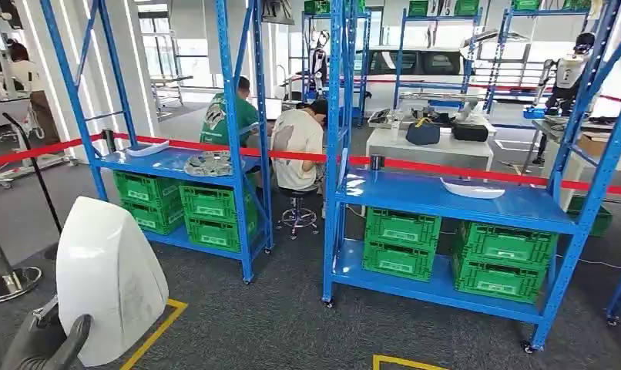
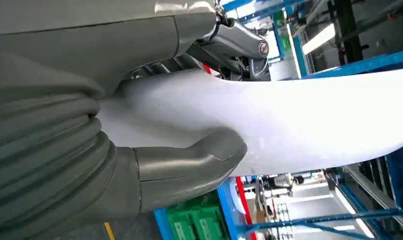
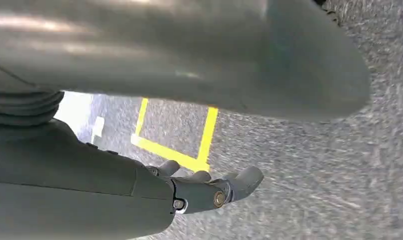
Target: Take the parts from the cabinet and place them on the table.
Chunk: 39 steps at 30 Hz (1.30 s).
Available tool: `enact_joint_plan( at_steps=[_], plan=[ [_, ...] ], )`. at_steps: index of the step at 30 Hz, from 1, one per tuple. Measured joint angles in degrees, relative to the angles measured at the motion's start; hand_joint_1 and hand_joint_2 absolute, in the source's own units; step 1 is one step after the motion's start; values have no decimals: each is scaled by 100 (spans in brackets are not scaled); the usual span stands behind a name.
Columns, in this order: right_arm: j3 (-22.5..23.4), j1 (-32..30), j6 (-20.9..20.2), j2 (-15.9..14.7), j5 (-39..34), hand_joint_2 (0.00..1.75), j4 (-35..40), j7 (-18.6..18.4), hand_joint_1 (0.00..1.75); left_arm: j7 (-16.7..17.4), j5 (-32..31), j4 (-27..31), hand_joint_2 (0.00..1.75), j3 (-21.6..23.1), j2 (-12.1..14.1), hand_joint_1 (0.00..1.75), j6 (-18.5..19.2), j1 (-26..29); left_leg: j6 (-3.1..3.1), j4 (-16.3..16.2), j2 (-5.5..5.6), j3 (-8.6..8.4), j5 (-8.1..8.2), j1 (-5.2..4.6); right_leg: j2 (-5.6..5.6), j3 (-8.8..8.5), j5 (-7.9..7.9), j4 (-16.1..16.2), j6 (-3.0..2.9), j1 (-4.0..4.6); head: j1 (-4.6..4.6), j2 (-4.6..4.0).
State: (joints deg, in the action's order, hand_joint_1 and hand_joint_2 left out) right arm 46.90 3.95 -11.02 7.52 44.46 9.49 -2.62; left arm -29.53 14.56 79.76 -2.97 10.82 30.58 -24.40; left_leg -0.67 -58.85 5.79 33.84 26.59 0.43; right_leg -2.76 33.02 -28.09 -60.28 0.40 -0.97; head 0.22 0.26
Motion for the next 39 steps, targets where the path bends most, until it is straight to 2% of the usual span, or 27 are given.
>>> enact_joint_plan(
  at_steps=[1,5,6,7,8,10,11,12,14,15,16,20,21,22,23,25,26,27,28,30,31,32,35,36,37,38,39],
  plan=[
    [0,3,0,-4,4,0,0,-2,0,-2,0,0,175,0,-4,175,0,-2,43,-3,35,20,-4,-16,-127,-25,-112,50,11,-3,-2,0],
    [-7,21,-7,0,48,0,0,2,0,-9,-13,-13,175,-13,11,175,-2,-20,218,68,286,110,-61,6,106,-55,-34,142,-127,27,0,-4],
    [-9,25,-11,13,50,0,0,13,0,-13,-15,-13,175,-20,35,175,-2,-14,232,16,200,104,-47,13,193,-61,4,185,-177,-1,0,-4],
    [-9,26,-13,4,63,0,0,28,0,-28,-20,-18,175,-22,59,175,-2,-44,246,-160,-138,184,100,-27,235,-63,8,203,-217,3,-7,-4],
    [-9,17,-9,4,68,0,0,28,0,-31,-31,-30,175,-22,61,175,-2,-88,277,-588,-378,393,386,-22,319,-51,13,204,-237,18,-4,-4],
    [-11,-6,-9,4,77,0,0,44,0,-33,-53,-59,175,-17,59,175,0,-76,321,-1479,-523,784,817,1,475,-36,6,202,-248,36,-4,-4],
    [-9,-8,-7,4,79,0,0,42,0,-33,-72,-81,175,-17,59,175,0,-71,334,-1725,-536,883,875,12,558,-29,6,198,-248,39,-4,-4],
    [-11,-6,-7,4,81,0,0,44,0,-33,-76,-105,175,-17,57,175,0,-71,339,-1665,-552,836,789,19,633,-28,6,197,-247,39,-4,-4],
    [-9,4,-9,4,79,0,0,44,0,-33,-83,-125,175,-15,52,175,0,-79,330,-878,-635,376,380,22,787,-43,-5,192,-231,39,-4,-4],
    [-9,6,-11,4,79,0,0,44,0,-33,-83,-122,175,-13,44,175,0,-96,314,-280,-824,38,155,19,860,-60,-18,183,-212,40,-4,-4],
    [-9,7,-9,2,81,0,0,44,0,-35,-83,-125,175,-9,39,175,0,-121,269,70,-1152,-117,163,-17,920,-69,-40,167,-179,79,-4,-4],
    [-11,16,-7,4,81,0,0,70,0,-35,-92,-131,175,-7,13,175,0,-127,122,65,-833,-34,92,-60,1164,-119,-40,193,-62,93,-2,-2],
    [-11,24,-7,4,81,0,0,77,0,-33,-94,-122,175,-7,11,175,0,-127,65,114,-763,-118,46,4,1080,-106,-80,165,0,63,-2,-2],
    [-11,27,-7,2,81,0,0,85,0,-48,-85,-120,175,-9,2,175,0,-155,49,120,-699,-105,37,6,672,-63,-187,25,28,38,-2,-2],
    [-11,18,-7,4,79,0,0,83,0,-39,-90,-127,175,-7,-6,175,0,-182,8,116,-639,-93,19,9,437,83,-388,-302,37,35,0,-2],
    [-11,-13,-7,4,81,0,0,68,0,-37,-92,-142,175,-7,-61,175,0,-178,-22,109,-475,-57,8,0,307,581,-832,-1304,50,39,0,-2],
    [-11,-23,-7,4,81,0,0,63,0,-35,-92,-153,175,-7,-77,175,0,-167,-25,97,-383,-40,6,-5,299,753,-892,-1612,49,46,-4,-2],
    [-11,-25,-7,4,81,0,0,63,0,-33,-94,-160,175,-4,-81,175,0,-161,-23,85,-292,-30,5,-5,292,797,-818,-1648,40,47,0,-2],
    [-11,-24,-7,4,81,0,0,63,0,-33,-92,-162,175,-4,-83,175,0,-161,-16,66,-190,-24,1,-2,281,701,-612,-1407,27,44,-2,-2],
    [-11,-20,-7,2,81,0,0,66,0,-33,-92,-162,175,-4,-85,175,0,-167,5,28,-18,-25,10,6,168,232,-75,-410,3,21,-2,-2],
    [-11,-17,-2,2,79,0,0,68,0,-35,-92,-162,175,-4,-92,175,0,-168,34,9,52,-7,20,18,-108,55,-3,14,-15,-4,-2,-2],
    [-11,-17,4,2,79,0,0,70,0,-35,-92,-162,175,-4,-96,175,0,-183,89,-23,136,35,23,-10,-205,30,-48,67,-7,3,-4,-2],
    [-11,3,17,2,72,0,0,77,0,-33,-96,-164,175,-4,-94,175,0,-172,227,64,326,71,-47,42,15,33,-34,66,-98,57,0,0],
    [-11,7,17,11,70,0,0,83,0,-33,-96,-164,175,-4,-83,175,0,-173,268,62,394,121,-52,34,110,-1,9,145,-157,4,-4,0],
    [-11,13,17,11,64,0,0,89,0,-41,-96,-164,175,-4,-74,175,0,-175,262,-47,44,152,13,10,185,-26,29,187,-195,5,-15,0],
    [-9,11,20,9,63,0,0,94,0,-33,-98,-175,175,-2,-70,175,-2,-219,283,-336,-284,289,204,-4,253,-36,24,201,-248,19,-24,0],
    [-9,3,20,9,63,0,0,94,0,-35,-98,-184,175,0,-77,175,-2,-235,307,-752,-445,490,422,6,328,-33,18,200,-260,36,-26,0]
  ],
)
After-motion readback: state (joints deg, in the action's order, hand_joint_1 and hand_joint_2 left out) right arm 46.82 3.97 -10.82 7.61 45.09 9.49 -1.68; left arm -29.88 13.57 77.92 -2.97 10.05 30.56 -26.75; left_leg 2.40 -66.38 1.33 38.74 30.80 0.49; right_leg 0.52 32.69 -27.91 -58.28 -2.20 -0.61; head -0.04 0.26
